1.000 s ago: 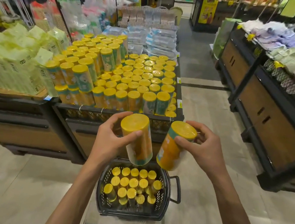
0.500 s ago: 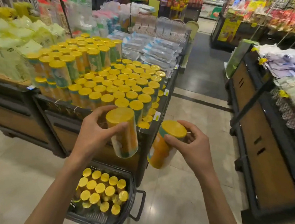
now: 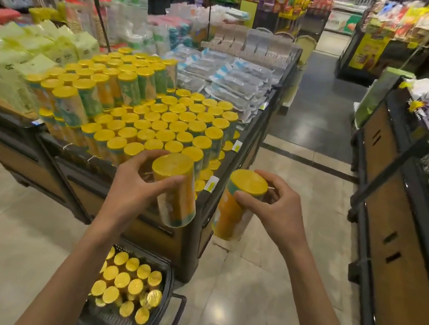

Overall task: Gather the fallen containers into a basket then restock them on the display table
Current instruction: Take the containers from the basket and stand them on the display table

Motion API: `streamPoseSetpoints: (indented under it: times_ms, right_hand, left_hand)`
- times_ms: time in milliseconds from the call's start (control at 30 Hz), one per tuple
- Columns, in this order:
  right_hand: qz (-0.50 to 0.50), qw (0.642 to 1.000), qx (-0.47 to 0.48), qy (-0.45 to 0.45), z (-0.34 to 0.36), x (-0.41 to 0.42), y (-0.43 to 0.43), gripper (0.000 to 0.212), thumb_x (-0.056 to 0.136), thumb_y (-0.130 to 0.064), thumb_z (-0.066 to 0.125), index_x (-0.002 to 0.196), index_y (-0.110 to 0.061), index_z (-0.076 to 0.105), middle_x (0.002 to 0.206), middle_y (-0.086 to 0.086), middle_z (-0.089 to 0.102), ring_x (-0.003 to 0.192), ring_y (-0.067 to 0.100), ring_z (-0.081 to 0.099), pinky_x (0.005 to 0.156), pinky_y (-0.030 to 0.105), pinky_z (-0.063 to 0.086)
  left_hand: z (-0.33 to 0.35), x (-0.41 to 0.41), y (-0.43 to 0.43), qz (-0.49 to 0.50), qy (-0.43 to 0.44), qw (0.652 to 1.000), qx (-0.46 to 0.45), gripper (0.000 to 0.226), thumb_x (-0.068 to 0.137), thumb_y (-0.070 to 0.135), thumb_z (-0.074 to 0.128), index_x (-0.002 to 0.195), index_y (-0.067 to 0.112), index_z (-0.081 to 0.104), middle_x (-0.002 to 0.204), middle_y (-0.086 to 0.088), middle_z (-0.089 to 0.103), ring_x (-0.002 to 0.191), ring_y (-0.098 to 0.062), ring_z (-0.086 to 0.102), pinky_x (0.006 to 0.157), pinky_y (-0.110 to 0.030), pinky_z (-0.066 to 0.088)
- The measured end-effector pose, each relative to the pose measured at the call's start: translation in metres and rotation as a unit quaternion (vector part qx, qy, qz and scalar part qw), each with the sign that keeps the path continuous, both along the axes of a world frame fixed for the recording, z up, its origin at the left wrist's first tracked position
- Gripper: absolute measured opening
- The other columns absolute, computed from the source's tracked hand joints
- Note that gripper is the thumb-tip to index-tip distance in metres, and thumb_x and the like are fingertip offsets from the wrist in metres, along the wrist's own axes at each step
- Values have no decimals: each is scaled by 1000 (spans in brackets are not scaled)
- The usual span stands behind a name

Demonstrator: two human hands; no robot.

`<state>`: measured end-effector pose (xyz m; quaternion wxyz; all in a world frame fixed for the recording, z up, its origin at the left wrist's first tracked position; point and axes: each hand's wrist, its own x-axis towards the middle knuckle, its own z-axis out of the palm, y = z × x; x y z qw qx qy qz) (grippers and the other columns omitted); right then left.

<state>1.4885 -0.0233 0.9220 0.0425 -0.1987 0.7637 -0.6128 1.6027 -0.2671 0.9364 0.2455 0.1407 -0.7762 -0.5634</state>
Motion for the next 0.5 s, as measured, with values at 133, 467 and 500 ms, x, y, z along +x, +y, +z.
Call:
streamPoseSetpoints:
  times_ms: [133, 467, 500]
  right_hand:
    - [31, 1000, -1, -3, 1, -60, 1, 68, 65, -34, 89, 126, -25, 62, 111, -12, 68, 100, 4, 65, 84, 26, 57]
    - [136, 990, 30, 11, 5, -220, -20, 68, 65, -30, 91, 126, -24, 62, 112, -13, 68, 99, -3, 64, 77, 11, 50]
    - [150, 988, 30, 8, 4, -236, -26, 69, 65, -30, 91, 127, -24, 62, 113, -13, 68, 99, -3, 64, 78, 12, 50]
  left_hand:
    - [-6, -49, 7, 23, 2, 1000, 6, 80, 52, 64, 81, 123, 31, 63, 119, 13, 66, 109, -6, 63, 95, -39, 54]
    - [-21, -166, 8, 128, -19, 990, 48, 75, 55, 49, 91, 122, 30, 63, 122, 11, 64, 113, -7, 61, 98, -33, 51]
    - [-21, -175, 5, 140, -20, 989, 49, 75, 55, 50, 91, 121, 31, 63, 122, 11, 64, 113, -7, 60, 96, -30, 50]
